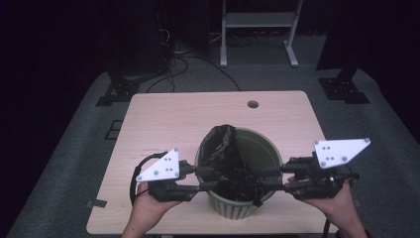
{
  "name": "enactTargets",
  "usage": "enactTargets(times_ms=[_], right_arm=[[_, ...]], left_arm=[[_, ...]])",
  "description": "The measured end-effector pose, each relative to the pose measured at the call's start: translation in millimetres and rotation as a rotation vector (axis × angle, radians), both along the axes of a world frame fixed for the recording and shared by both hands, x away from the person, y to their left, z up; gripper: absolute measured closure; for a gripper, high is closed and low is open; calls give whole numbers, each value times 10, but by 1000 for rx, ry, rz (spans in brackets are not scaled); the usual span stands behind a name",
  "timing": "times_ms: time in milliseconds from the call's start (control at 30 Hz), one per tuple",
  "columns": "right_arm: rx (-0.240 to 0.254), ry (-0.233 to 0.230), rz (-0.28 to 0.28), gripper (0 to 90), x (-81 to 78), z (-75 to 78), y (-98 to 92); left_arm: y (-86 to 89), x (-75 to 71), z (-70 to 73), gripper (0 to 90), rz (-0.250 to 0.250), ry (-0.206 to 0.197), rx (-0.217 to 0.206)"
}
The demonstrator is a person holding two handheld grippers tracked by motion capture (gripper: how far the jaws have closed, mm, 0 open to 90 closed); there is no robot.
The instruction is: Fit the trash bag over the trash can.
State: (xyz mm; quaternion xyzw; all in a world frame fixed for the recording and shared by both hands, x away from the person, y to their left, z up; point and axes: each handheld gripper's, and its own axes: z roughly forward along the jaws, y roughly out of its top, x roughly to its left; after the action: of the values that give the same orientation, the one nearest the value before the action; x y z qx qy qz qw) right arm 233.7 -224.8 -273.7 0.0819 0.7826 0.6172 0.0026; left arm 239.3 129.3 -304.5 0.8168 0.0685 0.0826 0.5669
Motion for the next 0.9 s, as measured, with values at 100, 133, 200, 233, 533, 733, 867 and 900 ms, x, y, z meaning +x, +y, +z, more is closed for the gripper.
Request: enactTargets(times_ms=[100,133,200,233,533,733,867,900], right_arm=[[24,7,-7,624,153,118,60],[19,23,-5,624,226,144,106],[-3,37,2,625,298,163,210],[-10,47,13,625,309,163,269],[-123,78,21,652,352,84,651],[-173,93,27,889,339,-26,662],[-181,90,11,900,303,-83,629],[-178,84,8,900,292,-89,615]], left_arm=[[-3,-9,-9,630,-4,2,6],[-2,-10,-12,630,-5,2,5],[5,-8,-18,633,-6,1,8],[5,-10,-21,634,-8,4,3],[-1,-23,-13,638,-17,2,3],[1,-35,-4,640,-18,3,-4],[8,-59,40,618,-5,-19,-14],[9,-59,61,604,1,-28,-18]])
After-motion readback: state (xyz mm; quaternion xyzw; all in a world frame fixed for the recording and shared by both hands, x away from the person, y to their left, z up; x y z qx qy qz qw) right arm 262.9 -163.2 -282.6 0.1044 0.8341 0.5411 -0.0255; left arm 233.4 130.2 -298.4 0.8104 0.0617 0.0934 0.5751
